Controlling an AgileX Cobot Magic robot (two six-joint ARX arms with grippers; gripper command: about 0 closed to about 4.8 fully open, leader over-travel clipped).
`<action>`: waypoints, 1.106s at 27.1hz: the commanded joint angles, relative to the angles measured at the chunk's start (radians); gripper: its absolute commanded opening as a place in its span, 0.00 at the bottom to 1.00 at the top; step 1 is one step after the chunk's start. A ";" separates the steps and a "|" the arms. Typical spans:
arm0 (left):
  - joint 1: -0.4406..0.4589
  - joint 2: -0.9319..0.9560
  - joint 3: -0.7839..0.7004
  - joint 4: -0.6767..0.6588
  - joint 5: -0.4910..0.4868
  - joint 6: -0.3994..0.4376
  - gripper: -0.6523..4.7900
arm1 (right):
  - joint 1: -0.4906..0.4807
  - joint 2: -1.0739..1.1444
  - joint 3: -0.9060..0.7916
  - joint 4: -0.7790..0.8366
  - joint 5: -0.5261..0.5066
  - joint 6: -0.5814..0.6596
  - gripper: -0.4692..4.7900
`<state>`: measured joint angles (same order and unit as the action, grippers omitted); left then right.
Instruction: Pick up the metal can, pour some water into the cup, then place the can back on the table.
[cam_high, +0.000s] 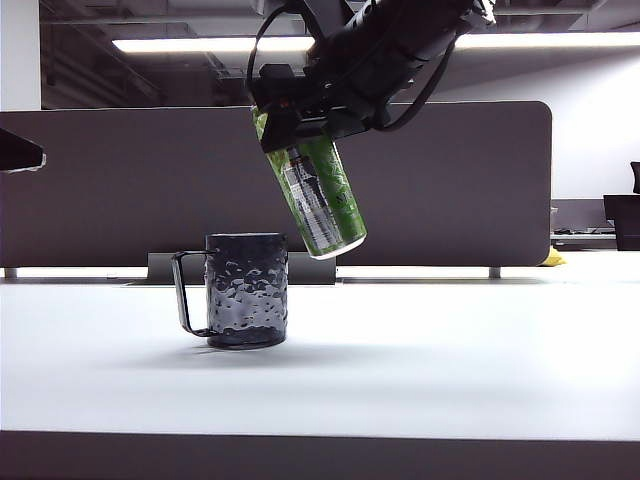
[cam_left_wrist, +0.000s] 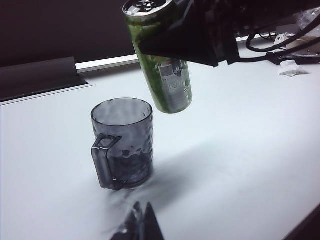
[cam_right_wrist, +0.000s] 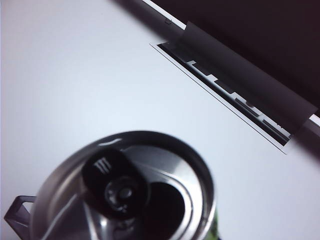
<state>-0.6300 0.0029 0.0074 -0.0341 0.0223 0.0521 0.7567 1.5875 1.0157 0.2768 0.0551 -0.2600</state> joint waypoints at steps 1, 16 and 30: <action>0.001 0.001 0.001 0.013 0.000 0.000 0.11 | 0.002 -0.010 0.011 0.038 -0.006 -0.010 0.53; 0.001 0.001 0.001 0.013 0.000 0.000 0.11 | 0.002 -0.010 0.011 0.034 -0.006 -0.056 0.53; 0.002 0.001 0.001 0.013 0.000 0.000 0.11 | 0.008 -0.003 0.011 0.035 -0.006 -0.082 0.53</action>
<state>-0.6300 0.0032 0.0074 -0.0341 0.0223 0.0521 0.7597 1.5906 1.0157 0.2707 0.0525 -0.3344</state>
